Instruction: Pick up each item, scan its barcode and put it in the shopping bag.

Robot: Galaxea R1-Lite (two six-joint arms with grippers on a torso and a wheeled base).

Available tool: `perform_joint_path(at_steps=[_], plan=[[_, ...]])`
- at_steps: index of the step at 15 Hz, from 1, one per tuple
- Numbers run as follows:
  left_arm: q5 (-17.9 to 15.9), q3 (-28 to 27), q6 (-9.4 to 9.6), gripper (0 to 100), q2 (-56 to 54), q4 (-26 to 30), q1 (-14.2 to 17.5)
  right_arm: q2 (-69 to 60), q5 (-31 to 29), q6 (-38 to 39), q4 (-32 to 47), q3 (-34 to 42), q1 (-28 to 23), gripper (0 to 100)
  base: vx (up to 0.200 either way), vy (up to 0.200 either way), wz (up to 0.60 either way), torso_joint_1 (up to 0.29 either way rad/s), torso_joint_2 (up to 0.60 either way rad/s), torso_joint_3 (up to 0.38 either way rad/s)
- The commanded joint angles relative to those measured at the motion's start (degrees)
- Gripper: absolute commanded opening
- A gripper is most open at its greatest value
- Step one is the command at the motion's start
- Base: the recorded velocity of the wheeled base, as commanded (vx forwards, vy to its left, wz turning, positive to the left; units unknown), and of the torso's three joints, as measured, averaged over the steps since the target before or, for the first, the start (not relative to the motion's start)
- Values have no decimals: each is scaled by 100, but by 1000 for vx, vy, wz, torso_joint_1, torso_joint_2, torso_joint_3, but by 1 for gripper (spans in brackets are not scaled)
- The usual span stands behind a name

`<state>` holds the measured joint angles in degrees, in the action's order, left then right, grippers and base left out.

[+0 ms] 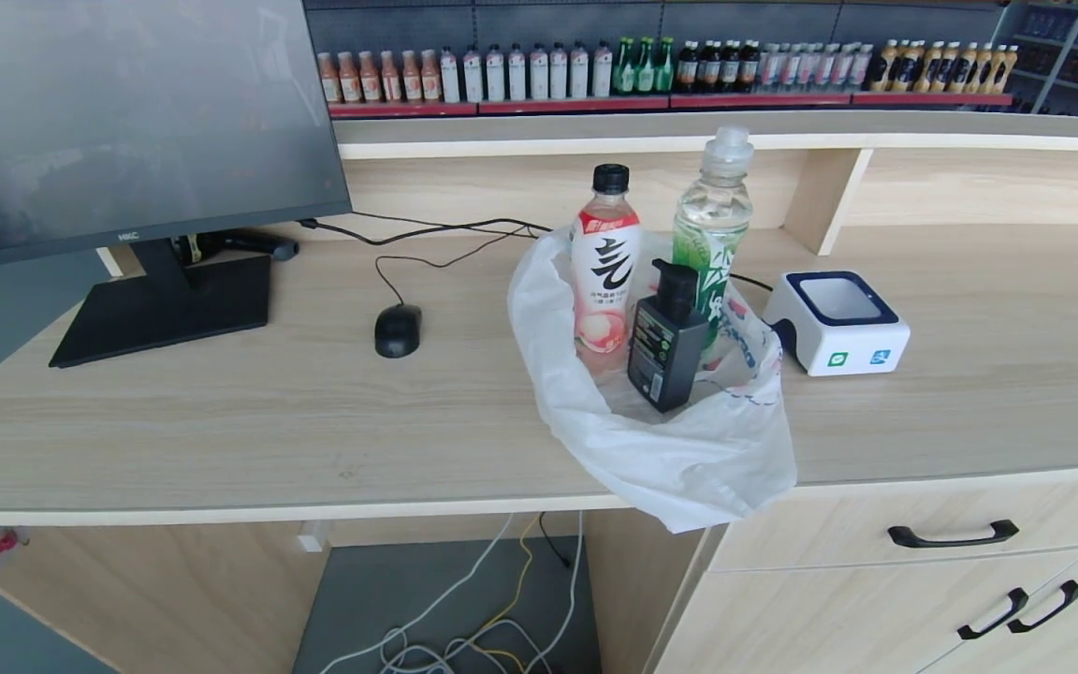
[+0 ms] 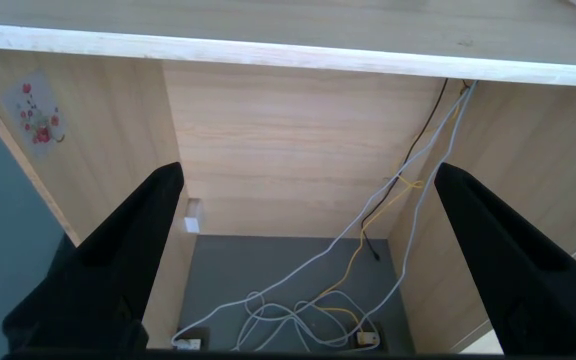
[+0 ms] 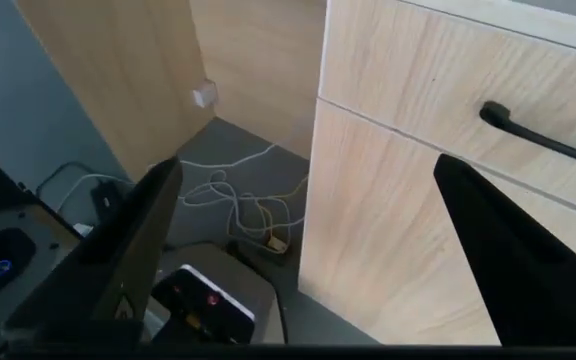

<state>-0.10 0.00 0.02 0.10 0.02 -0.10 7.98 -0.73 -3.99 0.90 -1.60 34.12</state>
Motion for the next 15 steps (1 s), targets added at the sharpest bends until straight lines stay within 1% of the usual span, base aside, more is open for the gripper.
perform_joint_path(at_steps=[1, 2, 3, 5, 10, 11, 12, 15], plan=[[1, 0, -2, 100, -1, -2, 1, 186, -85, 38, 6, -7, -1101, 100, 0, 0, 0, 0, 0, 0], [1, 0, -2, 100, -1, -2, 1, 300, -76, -14, 6, 1, -1786, 100, 0, 0, 0, 0, 0, 0], [1, 0, -2, 100, -1, -2, 1, 397, -67, -67, 15, -7, -2683, 100, 0, 0, 0, 0, 0, 0], [1, 0, -2, 100, -1, -2, 1, 379, -67, -50, 15, -7, -3315, 100, 0, 0, 0, 0, 0, 0], [1, 0, -11, 100, -1, -2, 1, -737, -32, -50, 6, -7, -3359, 100, 0, 0, 0, 0, 0, 0], [1, 0, -11, 100, -1, -2, 1, -790, 82, -32, -37, 10, -3377, 100, 0, 0, 0, 0, 0, 0], [1, 0, -11, 100, -1, -2, 1, -790, 91, 29, -55, 19, -3368, 100, -200, 0, 0, 7, -2, -2], [1, 0, -2, 100, -1, -2, 1, -798, 91, 311, -90, 160, -3377, 100, 0, 0, 0, 0, 0, 0]])
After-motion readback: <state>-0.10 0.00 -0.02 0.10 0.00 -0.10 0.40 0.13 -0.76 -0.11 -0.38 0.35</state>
